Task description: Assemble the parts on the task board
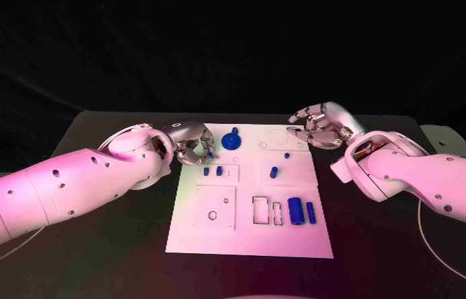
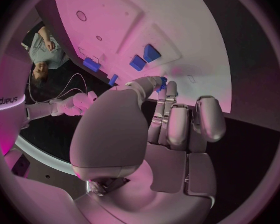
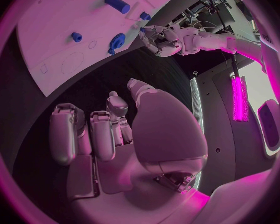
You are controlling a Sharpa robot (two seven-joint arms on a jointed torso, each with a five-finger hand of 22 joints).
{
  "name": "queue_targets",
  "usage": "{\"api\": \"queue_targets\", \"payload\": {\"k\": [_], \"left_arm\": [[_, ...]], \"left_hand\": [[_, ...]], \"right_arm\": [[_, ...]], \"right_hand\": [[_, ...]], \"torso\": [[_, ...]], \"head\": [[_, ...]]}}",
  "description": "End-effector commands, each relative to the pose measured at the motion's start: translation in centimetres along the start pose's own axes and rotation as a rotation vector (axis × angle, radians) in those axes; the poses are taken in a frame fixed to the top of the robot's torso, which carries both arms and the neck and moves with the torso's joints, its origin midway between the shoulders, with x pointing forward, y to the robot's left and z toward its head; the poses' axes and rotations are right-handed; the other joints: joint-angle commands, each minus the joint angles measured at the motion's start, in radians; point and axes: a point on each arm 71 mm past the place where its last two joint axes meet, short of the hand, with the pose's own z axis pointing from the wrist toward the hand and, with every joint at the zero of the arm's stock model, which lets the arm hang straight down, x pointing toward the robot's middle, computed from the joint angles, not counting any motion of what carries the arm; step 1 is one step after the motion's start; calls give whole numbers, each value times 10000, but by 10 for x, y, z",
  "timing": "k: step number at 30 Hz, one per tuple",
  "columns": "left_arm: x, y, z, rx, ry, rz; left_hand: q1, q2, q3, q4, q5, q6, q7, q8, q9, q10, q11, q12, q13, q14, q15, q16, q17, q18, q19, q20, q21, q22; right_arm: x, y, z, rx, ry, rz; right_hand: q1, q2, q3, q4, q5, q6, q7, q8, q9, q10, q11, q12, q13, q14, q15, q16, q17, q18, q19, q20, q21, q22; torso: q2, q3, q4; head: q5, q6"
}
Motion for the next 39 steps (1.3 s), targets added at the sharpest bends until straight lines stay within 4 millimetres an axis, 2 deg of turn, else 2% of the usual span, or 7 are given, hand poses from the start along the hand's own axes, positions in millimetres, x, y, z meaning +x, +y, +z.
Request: {"api": "queue_targets", "payload": {"k": [1, 9, 26, 39], "left_arm": [[3, -1, 2, 7, 96, -134], [5, -4, 5, 52, 51, -167], [5, -7, 8, 99, -90, -150], [6, -8, 11, 11, 97, -132]], "left_hand": [[-97, 29, 5, 26, -55, 75, 17, -70, 9, 97, -12, -36, -15, 54, 13, 32, -10, -118, 39, -30, 42, 9], [-99, 32, 6, 25, -56, 79, 18, -73, 8, 105, -13, -46, -18, 56, 13, 34, -6, -118, 38, -32, 41, 8], [-86, 38, 14, 10, -56, 87, 18, -81, 4, 124, -17, -68, -22, 57, 9, 34, -8, -120, 44, -36, 50, 23], [-88, 38, 14, 5, -59, 94, 22, -86, 2, 138, -16, -85, -25, 49, 9, 24, -39, -117, 35, -38, 41, 8]], "right_arm": [[1, 1, 0, -103, 68, -44], [2, 2, 0, -115, 77, -37], [2, 2, 0, -114, 71, -38], [2, 2, 1, -119, 96, -32]], "right_hand": [[0, -56, 49, 3, 60, 28, -71, 62, 13, 41, -10, 31, 13, 608, -62, -36, 1127, 54, -5, -76, -5, 1197], [0, -56, 49, 3, 60, 28, -71, 62, 13, 41, -10, 31, 13, 608, -62, -36, 1127, 54, -5, -76, -5, 1197], [0, -56, 49, 3, 60, 28, -71, 62, 13, 41, -10, 31, 13, 608, -62, -36, 1127, 54, -5, -76, -5, 1197], [0, -56, 49, 3, 60, 28, -71, 62, 13, 41, -10, 31, 13, 608, -62, -36, 1127, 54, -5, -76, -5, 1197]], "torso": [[-1, -2, -7], [8, 2, -19], [14, -6, -4], [1, -4, 0]], "head": [[10, 6], [0, 13], [-61, -10], [-52, -12]]}}
